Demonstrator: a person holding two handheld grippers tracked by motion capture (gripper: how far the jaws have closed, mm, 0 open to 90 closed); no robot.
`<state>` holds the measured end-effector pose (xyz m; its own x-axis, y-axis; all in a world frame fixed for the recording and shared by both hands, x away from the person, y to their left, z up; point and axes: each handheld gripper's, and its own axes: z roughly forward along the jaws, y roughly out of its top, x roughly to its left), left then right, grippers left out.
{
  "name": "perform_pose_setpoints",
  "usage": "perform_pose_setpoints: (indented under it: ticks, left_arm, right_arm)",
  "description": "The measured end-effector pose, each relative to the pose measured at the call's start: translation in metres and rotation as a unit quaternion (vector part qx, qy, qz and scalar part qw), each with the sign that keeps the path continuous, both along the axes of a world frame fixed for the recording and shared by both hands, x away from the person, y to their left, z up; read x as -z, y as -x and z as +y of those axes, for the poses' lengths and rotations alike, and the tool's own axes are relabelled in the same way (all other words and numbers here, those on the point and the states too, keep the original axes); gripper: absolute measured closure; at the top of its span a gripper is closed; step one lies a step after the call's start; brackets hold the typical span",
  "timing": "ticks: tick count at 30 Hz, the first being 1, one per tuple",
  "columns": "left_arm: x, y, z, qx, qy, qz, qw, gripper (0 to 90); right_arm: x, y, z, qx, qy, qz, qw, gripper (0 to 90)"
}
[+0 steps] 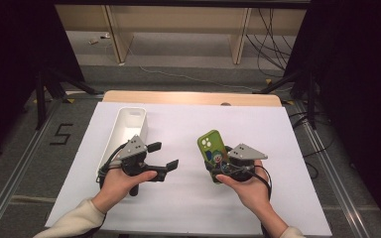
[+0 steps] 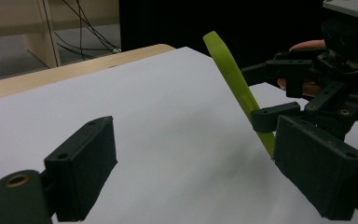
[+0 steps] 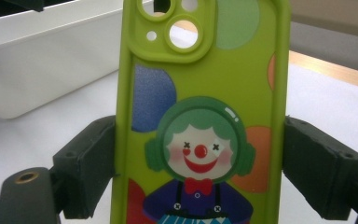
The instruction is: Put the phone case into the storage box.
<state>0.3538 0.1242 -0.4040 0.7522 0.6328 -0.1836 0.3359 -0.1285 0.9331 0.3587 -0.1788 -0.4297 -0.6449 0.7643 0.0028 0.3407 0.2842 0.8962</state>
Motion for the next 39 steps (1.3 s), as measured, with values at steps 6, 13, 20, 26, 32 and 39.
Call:
perform_pose_setpoints:
  ticks: [6,13,20,26,32,39]
  left_arm:
    - [-0.002,-0.001,-0.002,0.000,0.007,0.001,1.0000,14.3]
    - [-0.005,0.000,-0.006,0.006,0.017,0.001,0.9998,15.5]
    - [-0.007,-0.001,-0.017,0.019,0.023,0.002,0.9995,16.8]
    - [-0.008,-0.002,-0.023,0.023,0.024,0.002,0.9994,18.5]
    - [-0.007,-0.004,-0.028,0.023,0.025,0.002,0.9994,21.4]
    - [-0.005,-0.007,-0.031,0.013,0.028,0.002,0.9995,27.2]
  right_arm:
    - [0.000,0.001,0.004,-0.006,-0.005,-0.006,0.9999,16.5]
    - [0.000,0.003,0.013,-0.015,-0.008,-0.014,0.9998,16.5]
    - [0.000,0.006,0.023,-0.027,-0.009,-0.021,0.9994,16.5]
    - [0.001,0.009,0.029,-0.031,-0.012,-0.023,0.9992,16.5]
    - [0.001,0.010,0.035,-0.034,-0.014,-0.025,0.9990,16.5]
    - [0.002,0.012,0.040,-0.034,-0.016,-0.024,0.9990,16.5]
